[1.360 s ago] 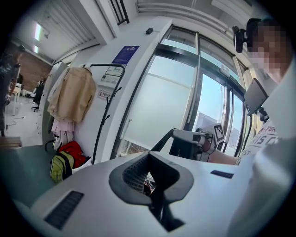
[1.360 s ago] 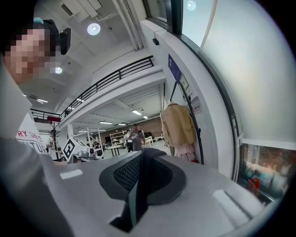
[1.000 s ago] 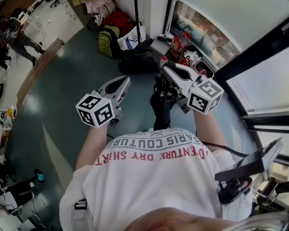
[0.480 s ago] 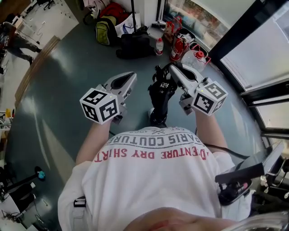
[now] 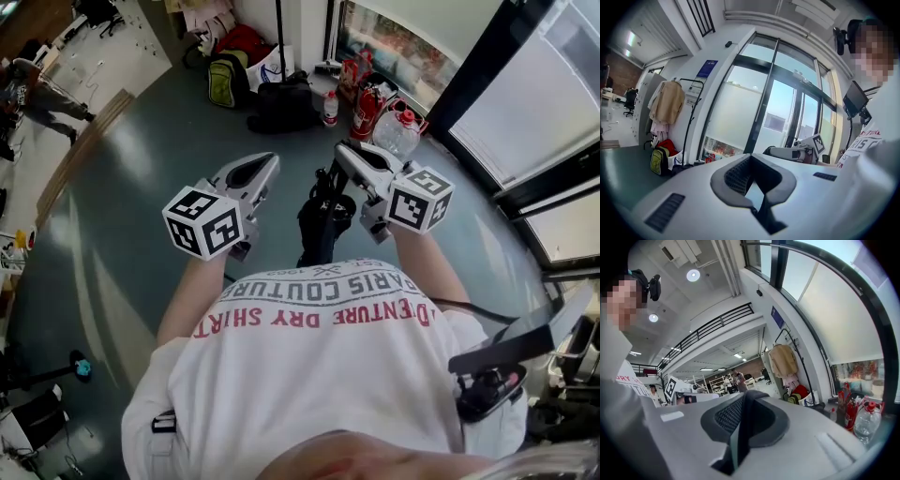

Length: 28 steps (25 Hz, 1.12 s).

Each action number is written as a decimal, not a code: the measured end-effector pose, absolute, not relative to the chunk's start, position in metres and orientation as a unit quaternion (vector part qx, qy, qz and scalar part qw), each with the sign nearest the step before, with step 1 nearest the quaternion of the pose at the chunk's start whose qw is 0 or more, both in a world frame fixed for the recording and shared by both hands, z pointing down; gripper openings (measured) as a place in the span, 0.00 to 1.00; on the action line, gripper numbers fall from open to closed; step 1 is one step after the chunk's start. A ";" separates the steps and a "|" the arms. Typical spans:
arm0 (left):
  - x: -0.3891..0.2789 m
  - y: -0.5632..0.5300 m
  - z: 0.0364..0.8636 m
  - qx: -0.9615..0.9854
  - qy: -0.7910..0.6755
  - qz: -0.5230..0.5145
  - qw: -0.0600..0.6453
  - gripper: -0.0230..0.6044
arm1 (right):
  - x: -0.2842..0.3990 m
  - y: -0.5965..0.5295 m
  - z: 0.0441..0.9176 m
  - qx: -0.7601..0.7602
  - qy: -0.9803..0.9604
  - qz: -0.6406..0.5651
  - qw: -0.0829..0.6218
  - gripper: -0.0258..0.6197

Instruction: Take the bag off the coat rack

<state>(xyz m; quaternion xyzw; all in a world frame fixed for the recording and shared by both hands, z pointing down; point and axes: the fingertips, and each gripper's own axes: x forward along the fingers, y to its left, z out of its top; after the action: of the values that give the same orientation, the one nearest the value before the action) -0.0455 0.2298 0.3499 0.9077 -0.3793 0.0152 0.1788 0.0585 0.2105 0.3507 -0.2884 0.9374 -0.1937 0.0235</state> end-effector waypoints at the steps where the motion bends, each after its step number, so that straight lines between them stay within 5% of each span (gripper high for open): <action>1: -0.047 0.235 0.347 0.908 -0.380 0.012 0.175 0.04 | 0.055 0.218 0.348 -0.283 0.940 -0.191 0.022 0.07; 28: -0.048 0.269 0.318 0.913 -0.376 0.003 0.161 0.04 | 0.045 0.257 0.323 -0.286 0.944 -0.166 0.003 0.07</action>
<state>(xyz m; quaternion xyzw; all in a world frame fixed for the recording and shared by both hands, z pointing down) -0.0483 0.2695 0.3181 0.9126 -0.3759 0.0027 0.1606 0.0445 0.2570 0.3230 -0.2858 0.9438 -0.1658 0.0033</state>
